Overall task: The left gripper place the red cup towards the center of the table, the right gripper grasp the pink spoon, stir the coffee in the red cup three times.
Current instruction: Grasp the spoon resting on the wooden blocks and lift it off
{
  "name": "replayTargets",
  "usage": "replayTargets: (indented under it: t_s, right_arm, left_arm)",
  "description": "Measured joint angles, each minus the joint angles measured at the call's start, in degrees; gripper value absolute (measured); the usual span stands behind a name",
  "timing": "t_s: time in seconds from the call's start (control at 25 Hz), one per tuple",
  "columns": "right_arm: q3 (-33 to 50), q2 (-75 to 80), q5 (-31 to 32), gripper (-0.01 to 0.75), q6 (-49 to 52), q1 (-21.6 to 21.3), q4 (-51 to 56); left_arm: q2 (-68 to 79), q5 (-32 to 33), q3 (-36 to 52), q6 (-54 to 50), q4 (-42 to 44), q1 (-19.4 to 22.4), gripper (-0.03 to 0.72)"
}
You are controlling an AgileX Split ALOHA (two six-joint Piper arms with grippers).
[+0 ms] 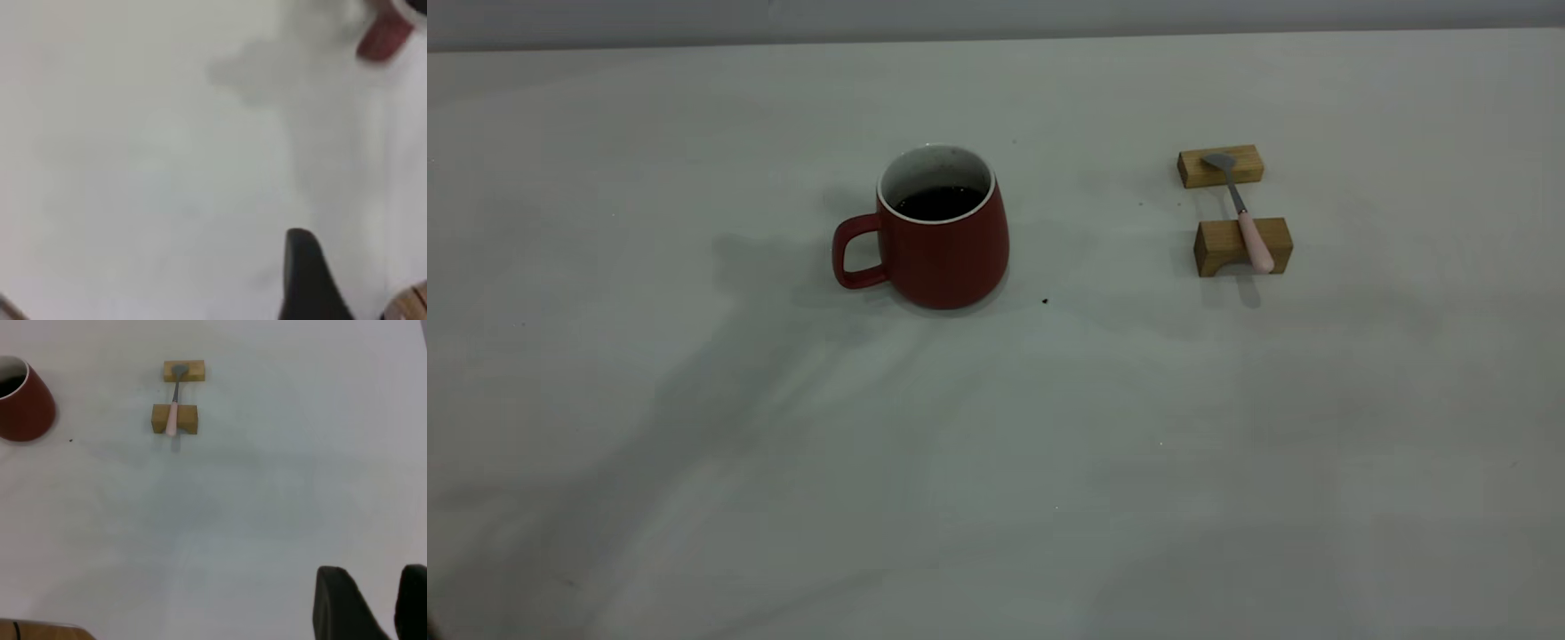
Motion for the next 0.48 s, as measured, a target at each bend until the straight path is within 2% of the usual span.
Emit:
replayTargets:
  t_s: [0.32,0.48]
  right_arm:
    - [0.0,0.0,0.0,0.244,0.0,0.0,0.06]
    - [0.0,0.0,0.0,0.244,0.0,0.0,0.06]
  left_arm:
    - [-12.7,0.0,1.38,-2.53,-1.06,0.0,0.347]
    - [-22.81,0.0,9.0,-5.48,-4.98,0.0,0.305]
